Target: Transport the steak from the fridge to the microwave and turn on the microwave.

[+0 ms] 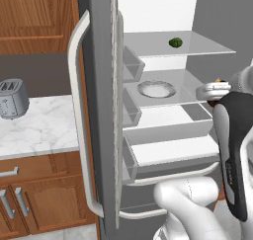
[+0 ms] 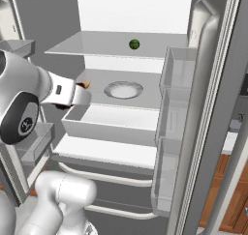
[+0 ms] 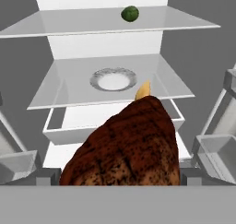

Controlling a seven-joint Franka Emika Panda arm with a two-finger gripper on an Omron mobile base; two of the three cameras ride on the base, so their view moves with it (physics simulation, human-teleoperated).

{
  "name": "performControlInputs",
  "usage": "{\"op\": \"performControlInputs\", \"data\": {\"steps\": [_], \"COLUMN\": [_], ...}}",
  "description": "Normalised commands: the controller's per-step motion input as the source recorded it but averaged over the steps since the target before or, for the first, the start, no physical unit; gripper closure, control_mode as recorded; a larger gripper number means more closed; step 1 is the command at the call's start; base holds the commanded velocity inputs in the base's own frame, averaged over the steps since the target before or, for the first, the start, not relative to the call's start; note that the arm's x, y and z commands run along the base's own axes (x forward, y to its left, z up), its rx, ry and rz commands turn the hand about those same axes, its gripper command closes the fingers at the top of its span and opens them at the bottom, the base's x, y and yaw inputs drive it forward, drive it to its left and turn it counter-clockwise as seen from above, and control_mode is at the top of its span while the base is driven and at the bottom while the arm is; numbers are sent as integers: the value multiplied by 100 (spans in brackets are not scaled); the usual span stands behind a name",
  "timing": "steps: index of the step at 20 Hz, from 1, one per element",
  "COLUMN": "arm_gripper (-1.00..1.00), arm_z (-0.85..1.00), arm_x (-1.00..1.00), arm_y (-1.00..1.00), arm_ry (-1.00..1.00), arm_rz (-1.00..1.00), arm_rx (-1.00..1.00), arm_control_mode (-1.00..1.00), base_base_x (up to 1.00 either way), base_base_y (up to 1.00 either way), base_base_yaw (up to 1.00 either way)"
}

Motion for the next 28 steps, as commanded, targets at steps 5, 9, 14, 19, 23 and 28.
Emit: {"op": "performControlInputs", "data": {"steps": [5,9,14,19,23,28], "arm_gripper": [100,100,100,100,100,100], "arm_z": [20,16,13,0,0,0], "arm_x": [-35,-32,-29,-3,0,0], "arm_y": [0,0,0,0,0,0], "arm_ry": [-3,-3,-3,0,0,0], "arm_rz": [0,0,0,0,0,0], "arm_rx": [0,0,0,0,0,0], "arm_control_mode": [-100,-100,-100,100,100,100], "base_base_x": [0,0,0,-21,-81,-83], "base_base_y": [0,0,0,0,0,0], "base_base_yaw": [0,0,0,0,0,0]}}
